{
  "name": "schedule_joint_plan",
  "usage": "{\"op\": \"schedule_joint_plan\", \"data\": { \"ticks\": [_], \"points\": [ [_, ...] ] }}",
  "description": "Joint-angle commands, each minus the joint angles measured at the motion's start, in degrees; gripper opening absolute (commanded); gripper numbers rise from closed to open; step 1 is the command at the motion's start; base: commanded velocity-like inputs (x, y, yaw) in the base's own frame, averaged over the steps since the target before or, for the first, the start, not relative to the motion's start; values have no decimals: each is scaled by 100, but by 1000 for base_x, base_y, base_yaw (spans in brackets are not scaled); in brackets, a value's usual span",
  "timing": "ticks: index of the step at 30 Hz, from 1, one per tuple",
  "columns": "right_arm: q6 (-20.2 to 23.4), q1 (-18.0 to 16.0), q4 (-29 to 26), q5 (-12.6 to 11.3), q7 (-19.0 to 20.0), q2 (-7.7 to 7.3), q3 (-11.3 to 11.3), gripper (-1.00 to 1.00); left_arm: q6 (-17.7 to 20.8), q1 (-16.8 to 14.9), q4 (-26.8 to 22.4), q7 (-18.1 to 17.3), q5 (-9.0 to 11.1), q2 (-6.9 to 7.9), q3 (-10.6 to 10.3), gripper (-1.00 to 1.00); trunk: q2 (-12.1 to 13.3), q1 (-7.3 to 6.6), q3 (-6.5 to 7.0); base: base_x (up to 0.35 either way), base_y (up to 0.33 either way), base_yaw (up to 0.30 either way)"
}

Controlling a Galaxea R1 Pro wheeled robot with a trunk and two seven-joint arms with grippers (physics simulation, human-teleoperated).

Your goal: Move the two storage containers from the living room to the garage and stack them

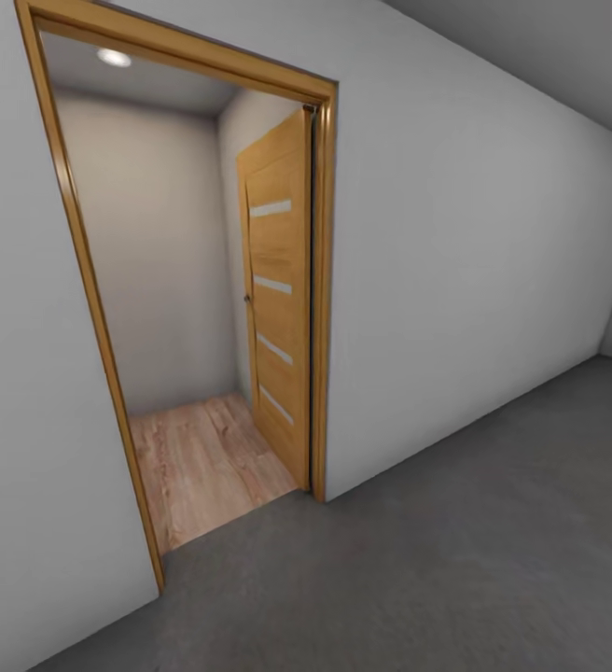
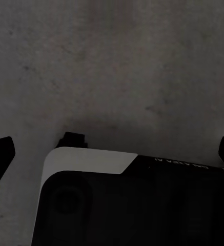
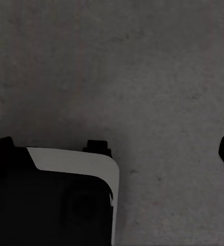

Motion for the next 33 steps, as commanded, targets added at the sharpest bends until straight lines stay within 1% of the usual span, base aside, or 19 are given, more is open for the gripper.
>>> {"op": "schedule_joint_plan", "data": {
  "ticks": [1,23,33],
  "points": [
    [-34,-8,18,-44,-17,6,48,100,-21,-5,8,-8,56,-2,-49,100,-4,4,-8,324,0,0],
    [-29,-8,25,-52,-23,23,48,100,-5,-5,7,-8,30,-13,-52,100,-4,4,-8,324,0,0],
    [-49,-8,18,-53,-29,-5,48,100,-5,-5,7,-8,30,-13,-55,100,-4,4,-8,324,0,0]
  ]
}}
